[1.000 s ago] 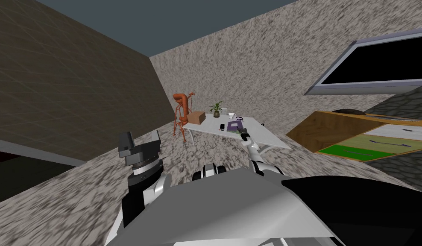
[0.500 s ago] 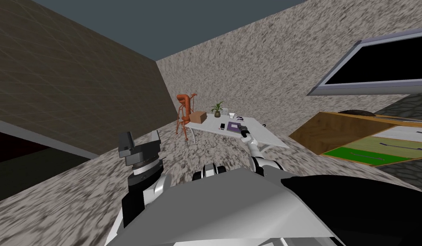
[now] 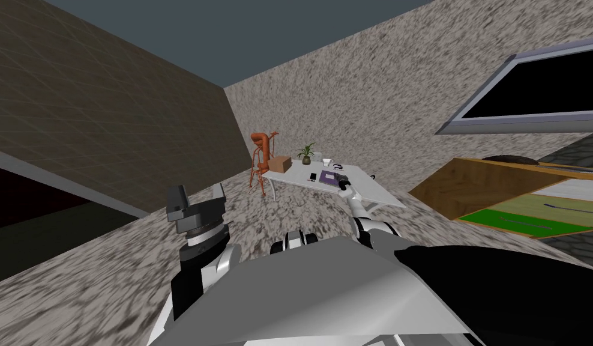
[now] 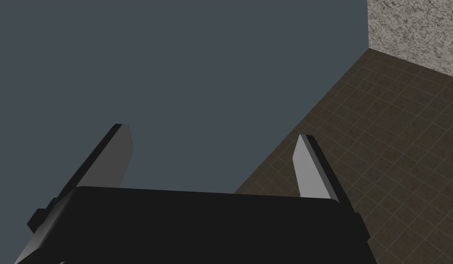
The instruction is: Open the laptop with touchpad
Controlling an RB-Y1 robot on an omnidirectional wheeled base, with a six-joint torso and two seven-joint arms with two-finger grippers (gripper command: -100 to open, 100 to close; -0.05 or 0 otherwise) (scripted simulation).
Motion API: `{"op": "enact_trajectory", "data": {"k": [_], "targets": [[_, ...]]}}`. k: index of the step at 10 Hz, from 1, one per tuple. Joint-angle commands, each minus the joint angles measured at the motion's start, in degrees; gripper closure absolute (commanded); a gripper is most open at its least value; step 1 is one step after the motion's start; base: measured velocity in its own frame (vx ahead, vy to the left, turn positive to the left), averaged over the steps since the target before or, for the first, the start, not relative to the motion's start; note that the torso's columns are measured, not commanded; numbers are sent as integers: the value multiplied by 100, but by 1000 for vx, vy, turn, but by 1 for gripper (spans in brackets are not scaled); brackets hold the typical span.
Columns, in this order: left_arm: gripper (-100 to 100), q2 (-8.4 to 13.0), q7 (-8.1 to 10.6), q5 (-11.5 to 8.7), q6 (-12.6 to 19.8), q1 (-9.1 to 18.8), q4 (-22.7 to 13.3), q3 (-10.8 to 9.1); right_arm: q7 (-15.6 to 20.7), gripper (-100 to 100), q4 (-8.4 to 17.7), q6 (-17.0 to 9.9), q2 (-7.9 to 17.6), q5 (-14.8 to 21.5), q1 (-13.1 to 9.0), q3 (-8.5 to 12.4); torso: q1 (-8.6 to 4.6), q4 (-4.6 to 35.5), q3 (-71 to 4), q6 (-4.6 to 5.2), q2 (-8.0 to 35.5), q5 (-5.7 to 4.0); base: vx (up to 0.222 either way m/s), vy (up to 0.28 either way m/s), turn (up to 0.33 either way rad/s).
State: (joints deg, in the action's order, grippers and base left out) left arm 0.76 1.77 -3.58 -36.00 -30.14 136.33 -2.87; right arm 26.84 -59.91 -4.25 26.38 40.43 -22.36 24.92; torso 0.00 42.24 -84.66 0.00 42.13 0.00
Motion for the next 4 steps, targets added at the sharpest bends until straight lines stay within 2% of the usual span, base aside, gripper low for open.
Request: {"op": "enact_trajectory", "data": {"k": [1, 4], "targets": [[0, 0, 0, 0, 0, 0, 0, 0, 0, 0, 0, 0, 0, 0, 0, 0, 0, 1, 2, -1, 4, 0, 0, 0, 0], [0, 0, 0, 0, 0, 0, 0, 0, 0, 0, 0, 0, 0, 0, 0, 0, 0, 5, 10, 0, 17, 0, 0, 0, 0]]}}
